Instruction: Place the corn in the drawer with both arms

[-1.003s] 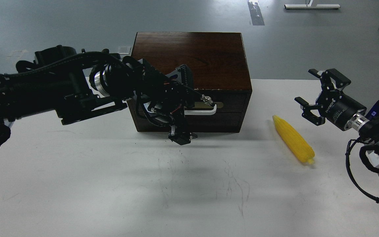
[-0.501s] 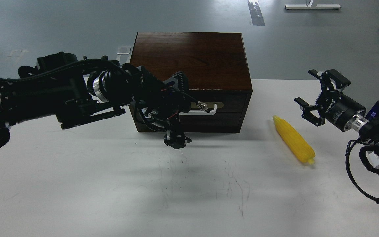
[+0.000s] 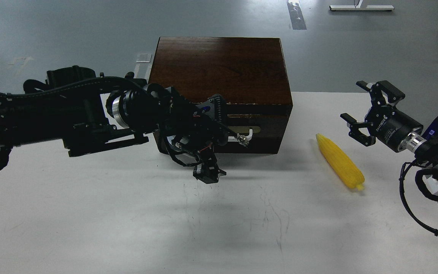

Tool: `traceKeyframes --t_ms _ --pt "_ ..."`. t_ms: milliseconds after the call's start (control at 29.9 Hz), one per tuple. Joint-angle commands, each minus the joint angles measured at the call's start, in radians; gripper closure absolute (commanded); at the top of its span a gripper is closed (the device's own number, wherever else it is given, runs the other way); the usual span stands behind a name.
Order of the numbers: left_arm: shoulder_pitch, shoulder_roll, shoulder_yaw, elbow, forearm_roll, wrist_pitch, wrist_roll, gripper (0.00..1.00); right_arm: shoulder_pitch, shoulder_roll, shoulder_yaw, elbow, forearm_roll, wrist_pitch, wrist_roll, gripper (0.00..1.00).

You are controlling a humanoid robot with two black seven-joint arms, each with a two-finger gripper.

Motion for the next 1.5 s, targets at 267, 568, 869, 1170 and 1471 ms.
traceKeyframes --t_ms 267,568,869,1170,1471 --pt "-0.018 0.025 -0.002 -0.143 -0.006 0.0 -0.001 0.02 -0.002 0.003 0.0 -0.006 0.0 0.0 0.0 0.0" --pt "-0.027 0.031 -0.002 -0.177 -0.006 0.0 -0.001 0.02 0.001 0.015 0.0 -0.018 0.0 0.0 0.0 0.0" --pt "-0.054 0.042 -0.005 -0.174 -0.005 0.0 -0.001 0.02 0.0 0.017 0.0 -0.018 0.0 0.0 0.0 0.0" --pt "-0.102 0.063 -0.044 -0.192 -0.049 0.0 -0.001 0.02 0.003 0.021 0.0 -0.015 0.0 0.0 0.0 0.0" --pt "-0.117 0.155 -0.331 -0.225 -0.739 0.0 -0.001 0.02 -0.002 0.014 0.0 -0.016 0.0 0.0 0.0 0.0"
